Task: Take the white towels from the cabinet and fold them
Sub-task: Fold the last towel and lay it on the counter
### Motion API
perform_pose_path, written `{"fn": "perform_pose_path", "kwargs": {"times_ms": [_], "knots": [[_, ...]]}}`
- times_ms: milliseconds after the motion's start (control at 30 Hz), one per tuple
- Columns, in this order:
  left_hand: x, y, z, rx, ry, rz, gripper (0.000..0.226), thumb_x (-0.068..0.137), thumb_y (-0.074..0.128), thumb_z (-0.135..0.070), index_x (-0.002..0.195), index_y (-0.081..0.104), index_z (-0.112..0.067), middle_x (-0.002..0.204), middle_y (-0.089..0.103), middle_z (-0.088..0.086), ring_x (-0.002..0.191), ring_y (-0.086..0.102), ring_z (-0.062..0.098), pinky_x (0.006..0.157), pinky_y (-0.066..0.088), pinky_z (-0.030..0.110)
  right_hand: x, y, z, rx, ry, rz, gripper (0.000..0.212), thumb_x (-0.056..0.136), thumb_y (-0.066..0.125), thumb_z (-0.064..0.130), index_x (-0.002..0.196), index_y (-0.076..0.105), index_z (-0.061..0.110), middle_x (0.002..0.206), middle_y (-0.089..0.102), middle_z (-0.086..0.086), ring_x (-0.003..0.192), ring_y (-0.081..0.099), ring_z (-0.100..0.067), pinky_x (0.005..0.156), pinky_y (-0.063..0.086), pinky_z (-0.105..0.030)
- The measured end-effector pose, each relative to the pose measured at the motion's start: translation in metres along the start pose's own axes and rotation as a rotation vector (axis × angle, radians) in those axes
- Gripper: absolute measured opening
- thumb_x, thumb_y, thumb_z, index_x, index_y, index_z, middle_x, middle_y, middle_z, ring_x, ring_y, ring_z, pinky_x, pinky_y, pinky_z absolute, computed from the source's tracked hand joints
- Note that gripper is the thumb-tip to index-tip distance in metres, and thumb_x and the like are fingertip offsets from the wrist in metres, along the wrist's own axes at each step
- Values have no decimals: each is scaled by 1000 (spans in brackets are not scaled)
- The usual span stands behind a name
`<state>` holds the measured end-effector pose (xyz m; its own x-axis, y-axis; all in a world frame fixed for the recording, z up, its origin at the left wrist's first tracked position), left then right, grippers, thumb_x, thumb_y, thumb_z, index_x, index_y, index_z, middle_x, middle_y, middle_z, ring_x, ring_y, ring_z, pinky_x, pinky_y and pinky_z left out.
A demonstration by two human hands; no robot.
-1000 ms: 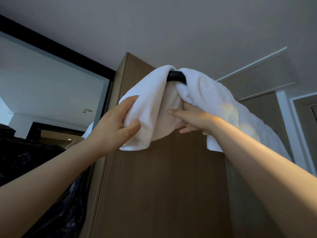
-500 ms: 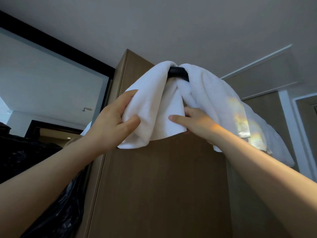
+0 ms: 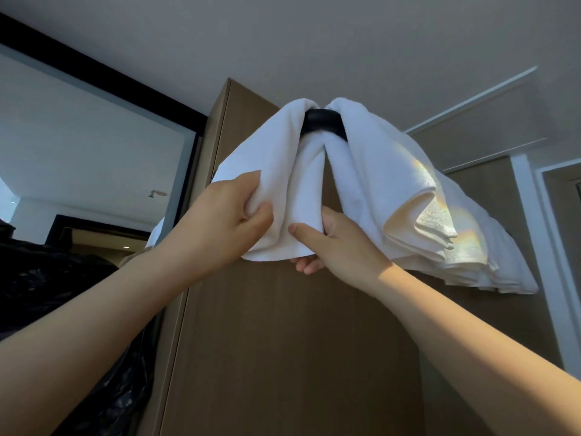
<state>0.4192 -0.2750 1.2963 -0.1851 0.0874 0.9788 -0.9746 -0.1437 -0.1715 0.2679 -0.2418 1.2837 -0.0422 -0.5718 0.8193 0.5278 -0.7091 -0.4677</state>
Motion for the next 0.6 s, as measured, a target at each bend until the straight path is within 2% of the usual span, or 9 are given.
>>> {"fn": "perform_pose_path", "kwargs": {"times_ms": [133, 300, 433, 500, 567, 600], "knots": [[-5, -6, -3, 111, 47, -64, 38, 92, 55, -17, 64, 31, -11, 52, 27, 0, 48, 28, 14, 48, 27, 23, -2, -3, 3, -28, -18, -43, 21, 98, 54, 32, 106, 61, 14, 82, 70, -6, 67, 70, -19, 67, 61, -36], [-9, -13, -7, 220, 78, -108, 46, 85, 60, -27, 57, 26, -18, 47, 25, -4, 43, 22, 12, 45, 17, 21, -12, -10, 4, -94, -40, -204, 37, 97, 54, 41, 96, 60, 5, 76, 67, -9, 63, 67, -15, 72, 58, -40], [-10, -11, -14, 264, 116, -112, 44, 82, 58, -30, 55, 24, -19, 45, 22, -5, 42, 21, 11, 44, 17, 24, -15, -7, 6, -109, -74, -247, 38, 97, 52, 42, 93, 58, 4, 74, 65, -10, 64, 65, -19, 71, 58, -45], [-11, -9, -17, 264, 127, -119, 45, 82, 58, -30, 55, 23, -20, 45, 21, -6, 41, 22, 11, 44, 16, 23, -16, -7, 7, -122, -71, -249, 39, 97, 51, 41, 92, 57, 3, 74, 65, -10, 64, 65, -19, 71, 56, -41], [-12, -7, -15, 252, 124, -113, 43, 83, 58, -31, 55, 28, -18, 45, 26, -5, 40, 27, 13, 43, 19, 25, -19, -10, 8, -153, -57, -257, 40, 98, 51, 40, 89, 55, 2, 77, 65, -14, 66, 64, -21, 69, 52, -37], [-13, -7, -14, 240, 117, -110, 42, 83, 57, -32, 55, 31, -15, 45, 30, -3, 40, 31, 15, 42, 23, 27, -20, -11, 10, -175, -57, -263, 41, 98, 50, 41, 86, 54, 2, 79, 65, -16, 69, 64, -24, 69, 51, -40]]}}
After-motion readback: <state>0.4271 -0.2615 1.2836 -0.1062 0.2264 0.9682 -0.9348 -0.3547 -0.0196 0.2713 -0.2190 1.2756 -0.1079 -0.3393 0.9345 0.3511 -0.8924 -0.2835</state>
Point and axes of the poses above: each hand's wrist, its own x-axis towards the middle knuckle, its own y-axis out of the palm, z = x × y, the point moved 9 cm from there along x, towards the middle knuckle
